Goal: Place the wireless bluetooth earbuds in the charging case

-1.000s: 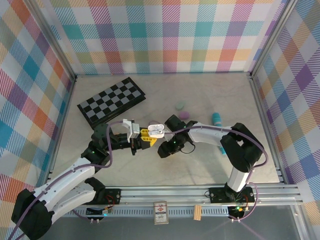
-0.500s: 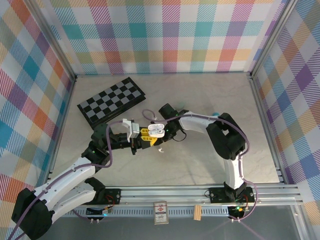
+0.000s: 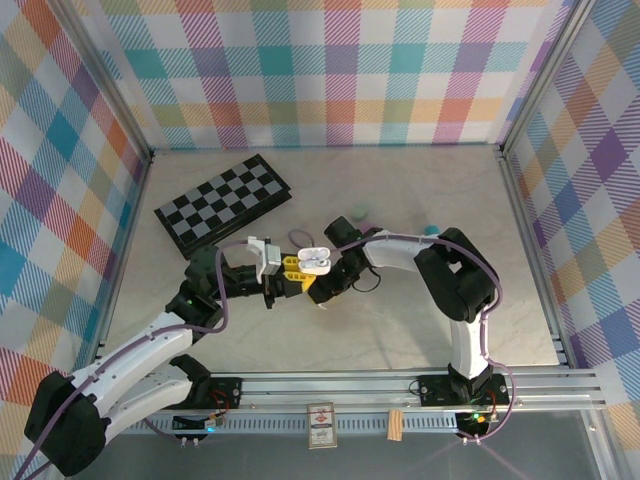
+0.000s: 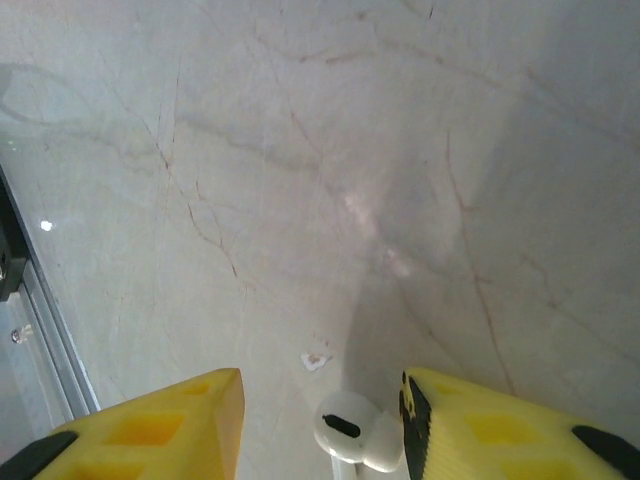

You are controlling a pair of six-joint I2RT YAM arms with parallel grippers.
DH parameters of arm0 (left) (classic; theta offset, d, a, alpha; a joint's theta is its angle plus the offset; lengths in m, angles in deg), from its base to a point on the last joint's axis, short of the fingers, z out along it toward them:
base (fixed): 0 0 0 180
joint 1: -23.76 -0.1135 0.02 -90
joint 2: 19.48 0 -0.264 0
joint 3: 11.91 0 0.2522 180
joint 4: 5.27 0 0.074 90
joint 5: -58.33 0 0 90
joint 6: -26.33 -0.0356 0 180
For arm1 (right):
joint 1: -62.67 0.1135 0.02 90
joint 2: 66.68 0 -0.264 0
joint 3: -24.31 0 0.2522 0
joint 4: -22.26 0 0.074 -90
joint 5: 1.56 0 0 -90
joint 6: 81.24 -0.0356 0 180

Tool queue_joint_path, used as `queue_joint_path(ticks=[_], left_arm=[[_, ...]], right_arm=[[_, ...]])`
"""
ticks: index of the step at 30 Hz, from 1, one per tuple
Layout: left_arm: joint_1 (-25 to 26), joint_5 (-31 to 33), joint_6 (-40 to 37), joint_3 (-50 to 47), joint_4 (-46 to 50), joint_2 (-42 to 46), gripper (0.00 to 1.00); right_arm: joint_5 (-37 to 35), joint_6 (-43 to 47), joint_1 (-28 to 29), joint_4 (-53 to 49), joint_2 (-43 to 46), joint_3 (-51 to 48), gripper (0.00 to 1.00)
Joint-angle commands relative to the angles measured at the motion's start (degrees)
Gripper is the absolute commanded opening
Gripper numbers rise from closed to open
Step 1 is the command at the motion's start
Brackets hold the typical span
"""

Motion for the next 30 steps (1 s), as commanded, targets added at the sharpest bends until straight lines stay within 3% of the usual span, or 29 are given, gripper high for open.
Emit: queue_joint_path(ticks=[1,8,21,30], left_arm=[[-0.3,-2.0,0.9,1.5,-4.1,-0.4,0.06],[-0.3,-1.7,1.0,0.8,-4.2,0.2,0.06],[-0.3,-0.9,0.1,0.2,-3.1,1.4,0.06],[-0.3,-0.2,0.0,0.0,-2.5,1.5,0.06]], right_arm=[[2.1,0.1,0.6,-2.0,1.7,-2.2,0.45],[2.3,-0.4,0.8,-1.5,1.6,-2.9,0.4],[-3.7,0.0,2.1,-2.8,-0.5,-2.1,0.29],[-11.1,-1.6,2.4,0.4,4.8,-4.2,0.21]])
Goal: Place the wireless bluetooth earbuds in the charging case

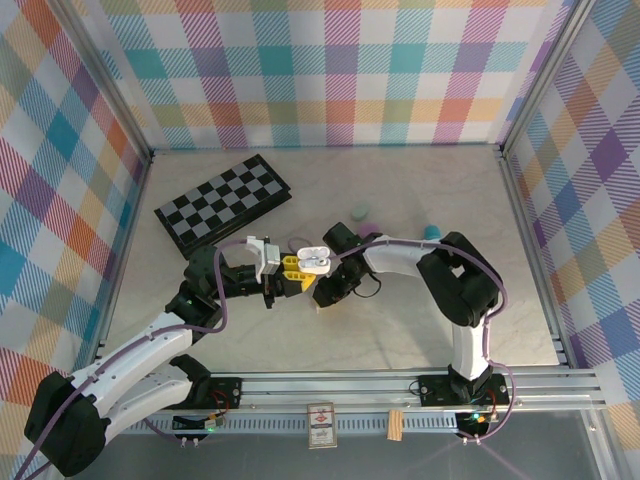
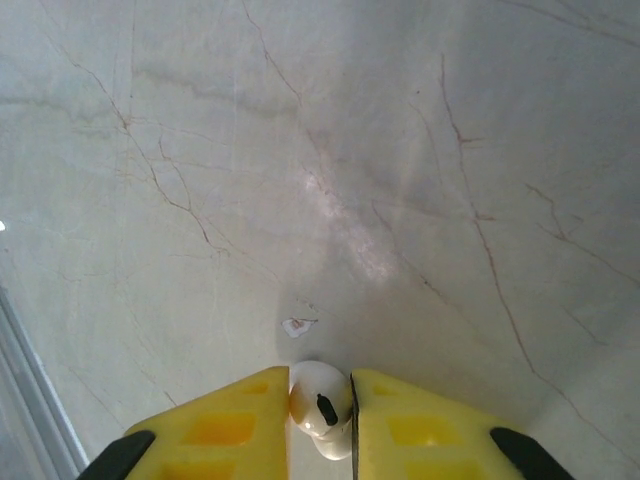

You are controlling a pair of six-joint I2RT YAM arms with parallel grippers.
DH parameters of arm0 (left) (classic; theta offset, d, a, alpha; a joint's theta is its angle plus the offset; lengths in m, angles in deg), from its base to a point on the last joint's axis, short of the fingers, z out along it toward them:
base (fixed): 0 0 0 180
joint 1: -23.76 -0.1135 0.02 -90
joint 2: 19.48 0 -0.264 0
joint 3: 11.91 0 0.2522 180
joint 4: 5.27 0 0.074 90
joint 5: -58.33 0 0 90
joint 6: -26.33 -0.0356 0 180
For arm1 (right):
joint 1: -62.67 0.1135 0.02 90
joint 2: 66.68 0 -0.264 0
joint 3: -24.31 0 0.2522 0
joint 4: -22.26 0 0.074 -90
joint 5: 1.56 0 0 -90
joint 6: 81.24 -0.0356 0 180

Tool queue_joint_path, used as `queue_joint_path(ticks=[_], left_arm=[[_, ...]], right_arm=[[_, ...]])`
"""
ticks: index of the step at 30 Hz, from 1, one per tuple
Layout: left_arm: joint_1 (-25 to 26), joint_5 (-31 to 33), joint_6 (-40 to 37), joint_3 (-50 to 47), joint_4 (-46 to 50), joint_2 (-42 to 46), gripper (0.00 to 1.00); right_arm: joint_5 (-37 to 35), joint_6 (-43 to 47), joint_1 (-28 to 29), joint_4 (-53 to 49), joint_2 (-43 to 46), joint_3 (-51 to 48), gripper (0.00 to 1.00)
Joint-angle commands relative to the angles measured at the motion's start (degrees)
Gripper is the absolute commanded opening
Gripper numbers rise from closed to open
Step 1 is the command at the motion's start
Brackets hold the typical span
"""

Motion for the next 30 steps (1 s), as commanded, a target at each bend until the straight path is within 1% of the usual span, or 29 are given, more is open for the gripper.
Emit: queue_joint_path(ticks=[1,5,9,16,19,22,26,29,30], left_arm=[[-0.3,-0.2,-0.9,0.0,-1.7,1.1,0.06],[-0.3,-0.2,-0.9,0.0,-1.7,1.2,0.06],[-0.3,0.0,-0.9,-0.2,-1.8,1.4,0.06],[-0.3,1.1,-0.8,-0.7,-2.4,1.0,0.05],[-0.3,1.6,-0.6,-0.7,-2.3,0.4,0.05],[-0.3,2.3,-0.5,-0.6,-2.6,-0.3,0.05],[-0.3,3.5,0.0,-0.8,-3.7,-1.1,0.05],[-0.4,5.7,2.2,-2.5,-8.5,-0.9,0.05],[-0.5,6.1,2.3,-2.5,-8.7,-0.7,0.05]], right_arm=[[-5.6,-0.8,0.4,0.4,3.1,-1.9,0.22],[-9.8,-1.8,0.2,1.7,6.8,-3.2,0.23],[-11.8,-3.8,-1.6,3.8,11.7,-5.3,0.23],[-22.6,-3.3,-4.1,6.8,21.0,-9.5,0.23],[-26.2,-1.9,-4.4,10.2,26.0,-12.1,0.23],[-28.2,-0.4,-4.6,14.9,32.0,-15.3,0.23],[-31.6,1.0,-4.7,15.9,36.8,-16.4,0.22],[-32.9,1.8,-4.8,15.6,39.3,-16.7,0.23],[-33.2,1.9,-4.8,15.3,40.1,-16.6,0.23]])
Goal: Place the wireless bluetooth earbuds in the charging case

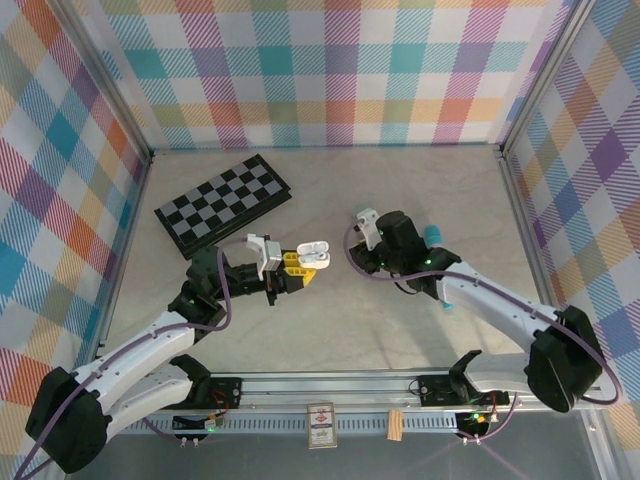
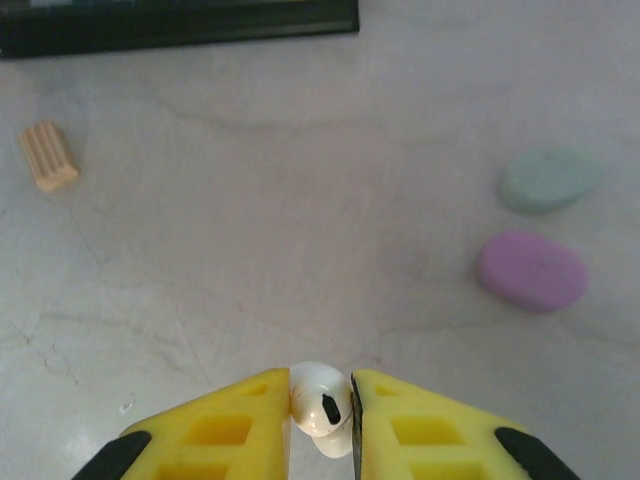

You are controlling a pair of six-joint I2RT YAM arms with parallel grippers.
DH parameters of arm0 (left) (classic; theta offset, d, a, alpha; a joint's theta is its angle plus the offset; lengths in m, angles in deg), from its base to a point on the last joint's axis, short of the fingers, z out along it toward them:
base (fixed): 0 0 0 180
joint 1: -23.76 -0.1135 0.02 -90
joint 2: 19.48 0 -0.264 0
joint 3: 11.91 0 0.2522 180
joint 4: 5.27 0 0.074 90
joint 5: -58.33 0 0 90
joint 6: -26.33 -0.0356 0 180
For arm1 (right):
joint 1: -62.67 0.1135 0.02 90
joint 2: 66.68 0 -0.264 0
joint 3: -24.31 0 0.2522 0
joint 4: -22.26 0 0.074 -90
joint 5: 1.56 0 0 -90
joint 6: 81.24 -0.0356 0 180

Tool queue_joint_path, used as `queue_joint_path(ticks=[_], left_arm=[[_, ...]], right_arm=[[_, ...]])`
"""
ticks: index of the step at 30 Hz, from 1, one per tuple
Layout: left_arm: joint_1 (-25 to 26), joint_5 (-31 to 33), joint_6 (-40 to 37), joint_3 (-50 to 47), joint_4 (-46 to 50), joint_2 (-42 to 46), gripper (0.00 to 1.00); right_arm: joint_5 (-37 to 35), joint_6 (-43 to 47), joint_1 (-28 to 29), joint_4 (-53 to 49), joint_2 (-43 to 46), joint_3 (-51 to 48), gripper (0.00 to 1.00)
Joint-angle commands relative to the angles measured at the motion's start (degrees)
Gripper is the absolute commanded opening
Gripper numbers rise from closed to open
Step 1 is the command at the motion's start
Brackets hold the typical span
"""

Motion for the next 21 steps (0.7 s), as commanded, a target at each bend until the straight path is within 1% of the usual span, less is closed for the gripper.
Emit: queue_joint_path(ticks=[1,5,8,11,13,17,21], left_arm=[[-0.5,1.8,1.2,-0.9,-4.9,0.6,0.05],[-0.6,2.9,0.5,-0.4,-2.5,0.5,0.05],[-0.5,4.3,-0.8,1.0,1.4,0.2,0.05],[-0.5,5.1,-1.9,2.5,4.6,-0.8,0.05],[-0.5,5.5,-2.1,3.5,5.7,-1.9,0.05],[-0.5,5.7,-1.8,5.0,6.1,-4.6,0.05],[-0.5,4.9,-0.1,4.8,2.3,-6.7,0.05]], right_arm=[[-3.1,1.9,-0.2,1.6,2.4,-0.7,0.23],[-3.9,2.6,-0.2,1.9,5.7,-1.0,0.22],[-3.0,3.6,-0.2,2.5,9.3,-1.2,0.22],[-1.6,6.0,-0.2,2.2,12.6,-0.7,0.22],[-0.4,9.2,-0.1,1.8,14.4,0.0,0.22],[2.3,12.2,0.2,1.3,16.0,2.3,0.21],[3.6,14.2,1.7,2.1,16.0,5.0,0.21]])
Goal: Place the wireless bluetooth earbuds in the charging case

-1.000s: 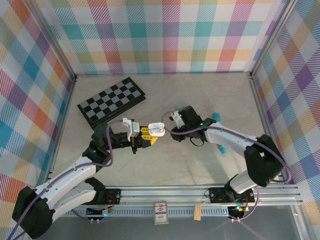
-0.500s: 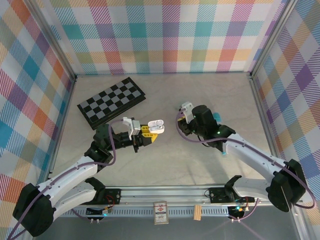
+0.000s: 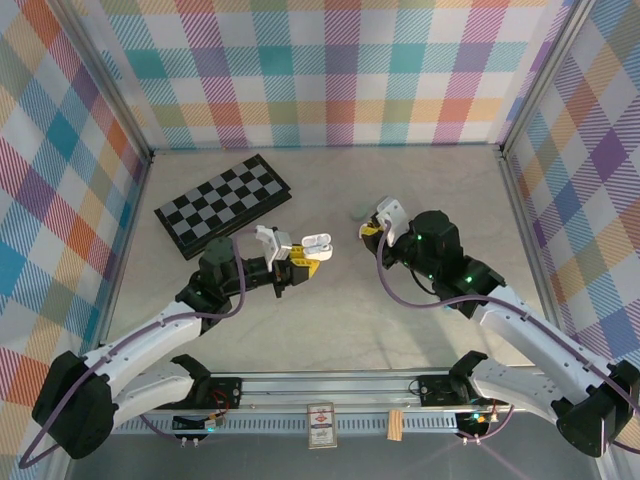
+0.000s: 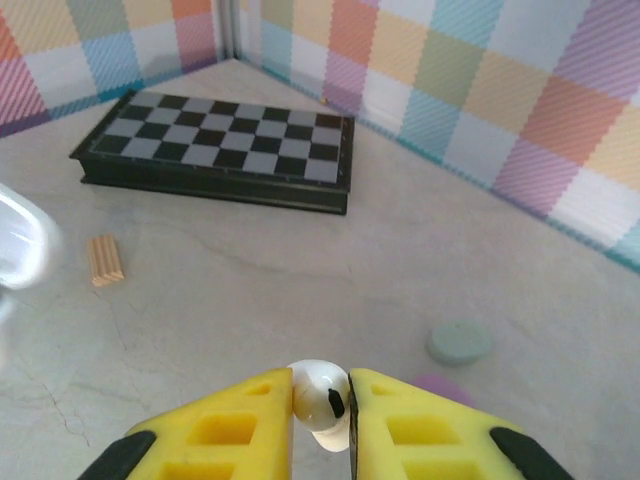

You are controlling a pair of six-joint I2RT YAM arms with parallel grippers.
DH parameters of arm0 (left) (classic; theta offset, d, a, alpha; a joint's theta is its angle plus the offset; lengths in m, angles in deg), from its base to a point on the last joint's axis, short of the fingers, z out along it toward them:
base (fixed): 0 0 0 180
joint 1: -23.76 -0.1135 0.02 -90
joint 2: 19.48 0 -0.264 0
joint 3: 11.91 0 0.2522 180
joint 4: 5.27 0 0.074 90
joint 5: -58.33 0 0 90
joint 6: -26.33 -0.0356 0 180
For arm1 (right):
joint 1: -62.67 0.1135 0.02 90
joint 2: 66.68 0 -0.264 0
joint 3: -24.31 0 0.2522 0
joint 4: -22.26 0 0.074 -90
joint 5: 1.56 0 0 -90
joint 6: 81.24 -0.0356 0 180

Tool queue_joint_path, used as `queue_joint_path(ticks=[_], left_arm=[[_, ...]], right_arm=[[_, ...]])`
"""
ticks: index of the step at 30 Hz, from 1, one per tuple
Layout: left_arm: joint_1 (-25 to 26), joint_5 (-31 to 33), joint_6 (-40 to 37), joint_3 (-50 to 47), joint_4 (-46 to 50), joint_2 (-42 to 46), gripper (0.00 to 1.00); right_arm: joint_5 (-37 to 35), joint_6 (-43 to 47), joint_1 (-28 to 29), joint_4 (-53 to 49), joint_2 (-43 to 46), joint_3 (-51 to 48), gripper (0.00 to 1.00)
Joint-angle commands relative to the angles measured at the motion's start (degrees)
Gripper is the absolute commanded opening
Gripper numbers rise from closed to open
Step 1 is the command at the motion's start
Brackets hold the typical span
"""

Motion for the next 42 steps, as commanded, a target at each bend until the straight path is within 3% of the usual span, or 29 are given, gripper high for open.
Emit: queue_joint_path(ticks=[1,22,42], left_arm=[[-0.5,-0.6,0.9,1.5,-3.9,-1.0,0.05],[-0.5,-0.1,3.3,2.1,-5.0,-2.5,0.05],[-0.5,2.4,6.2,2.7,-6.3,-3.4,0.05]], right_arm=[[2.6,3.8,1.5,1.7,0.3,3.6,0.21],[8.1,5.9,7.9,8.1,-10.9,10.1,0.22],[9.2,6.8,9.9,7.6,-12.4,9.6,0.22]])
